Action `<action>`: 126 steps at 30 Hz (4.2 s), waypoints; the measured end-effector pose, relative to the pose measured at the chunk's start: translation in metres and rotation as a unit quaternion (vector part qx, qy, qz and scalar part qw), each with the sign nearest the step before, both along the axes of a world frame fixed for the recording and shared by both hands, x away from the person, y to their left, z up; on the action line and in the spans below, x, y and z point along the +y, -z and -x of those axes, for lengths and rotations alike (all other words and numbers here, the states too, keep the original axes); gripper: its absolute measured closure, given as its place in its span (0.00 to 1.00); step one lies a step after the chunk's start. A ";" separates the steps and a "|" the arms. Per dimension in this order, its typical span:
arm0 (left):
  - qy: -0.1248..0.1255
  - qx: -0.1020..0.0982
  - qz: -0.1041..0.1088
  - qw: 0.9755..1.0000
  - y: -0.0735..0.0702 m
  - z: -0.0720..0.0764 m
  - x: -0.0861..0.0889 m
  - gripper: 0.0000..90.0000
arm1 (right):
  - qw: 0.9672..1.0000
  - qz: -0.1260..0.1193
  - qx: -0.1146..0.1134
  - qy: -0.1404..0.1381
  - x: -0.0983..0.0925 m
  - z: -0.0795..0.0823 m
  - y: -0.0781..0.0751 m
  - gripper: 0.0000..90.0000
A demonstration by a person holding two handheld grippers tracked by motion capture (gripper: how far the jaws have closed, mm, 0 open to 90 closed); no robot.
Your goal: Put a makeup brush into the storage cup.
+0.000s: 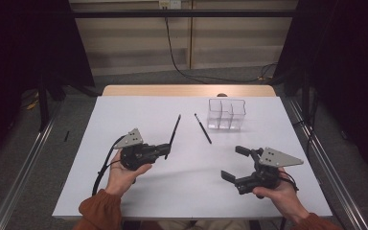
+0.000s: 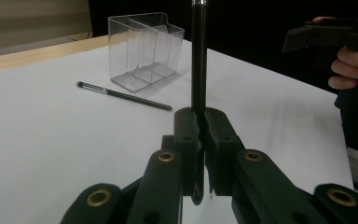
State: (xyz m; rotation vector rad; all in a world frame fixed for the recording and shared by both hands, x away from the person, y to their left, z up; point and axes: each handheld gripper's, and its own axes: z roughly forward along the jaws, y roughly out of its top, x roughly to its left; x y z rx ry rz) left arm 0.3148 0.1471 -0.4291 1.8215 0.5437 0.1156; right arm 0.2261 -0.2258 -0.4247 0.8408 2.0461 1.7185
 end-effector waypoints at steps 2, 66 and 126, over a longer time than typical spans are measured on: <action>0.001 -0.001 0.001 1.000 0.000 0.001 -0.002 0.94 | 1.000 -0.003 0.001 -0.006 0.007 -0.005 -0.003 0.00; 0.056 0.012 0.004 0.998 0.007 0.018 -0.042 0.94 | 0.996 -0.022 0.018 -0.084 0.068 -0.066 -0.018 0.69; -0.064 0.010 -0.021 0.998 0.002 0.013 -0.027 0.06 | 0.996 -0.033 0.028 -0.082 0.052 -0.063 -0.026 0.93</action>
